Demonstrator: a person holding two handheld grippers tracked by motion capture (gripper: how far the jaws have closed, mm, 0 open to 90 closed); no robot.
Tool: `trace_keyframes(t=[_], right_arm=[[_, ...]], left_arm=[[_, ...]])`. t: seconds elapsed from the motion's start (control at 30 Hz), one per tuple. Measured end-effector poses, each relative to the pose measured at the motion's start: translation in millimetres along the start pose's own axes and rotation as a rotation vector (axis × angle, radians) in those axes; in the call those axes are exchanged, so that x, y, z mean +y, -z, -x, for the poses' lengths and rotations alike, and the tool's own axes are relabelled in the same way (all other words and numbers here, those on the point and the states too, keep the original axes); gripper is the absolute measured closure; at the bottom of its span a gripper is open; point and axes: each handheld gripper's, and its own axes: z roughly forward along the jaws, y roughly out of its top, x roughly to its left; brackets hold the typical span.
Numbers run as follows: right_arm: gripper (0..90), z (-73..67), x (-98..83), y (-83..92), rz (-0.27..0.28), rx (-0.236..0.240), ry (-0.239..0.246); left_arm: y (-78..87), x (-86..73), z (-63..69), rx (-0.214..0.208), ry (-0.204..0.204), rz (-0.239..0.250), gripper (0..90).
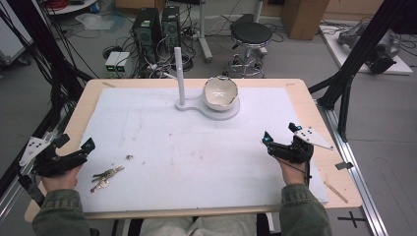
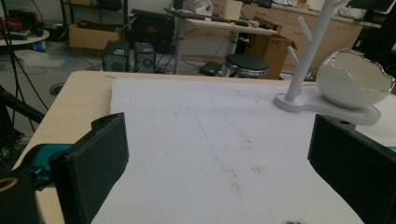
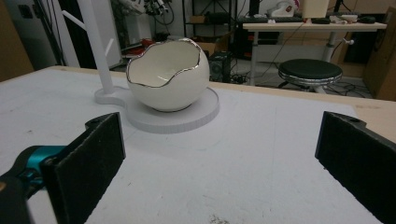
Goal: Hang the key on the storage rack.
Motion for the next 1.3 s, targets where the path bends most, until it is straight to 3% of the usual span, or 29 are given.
trace_keyframes(t=[0.37,0.57,1.03,1.3], right_arm=[[0.5,1.0,-0.4,0.0,-0.010,0.002,-0.012],[0.5,1.3,-1.5,-2.6,-0.029,0.006,-0.012],[0.5,1.0,-2.4,-5.3,-0.043,0.011,-0.001],[0.5,1.2,-2.5,-5.3,-0.043,0.013,-0.005]], left_arm=[[-1.7,0.1,2.2,-0.006,-0.009,-0.010,5.7],[-6.2,0.7,6.7,-0.036,0.002,-0.032,5.7],[-22.3,-1.2,18.4,-0.119,-0.050,-0.160,5.7],[-28.2,-3.9,26.0,-0.133,-0.127,-0.229,5.7]])
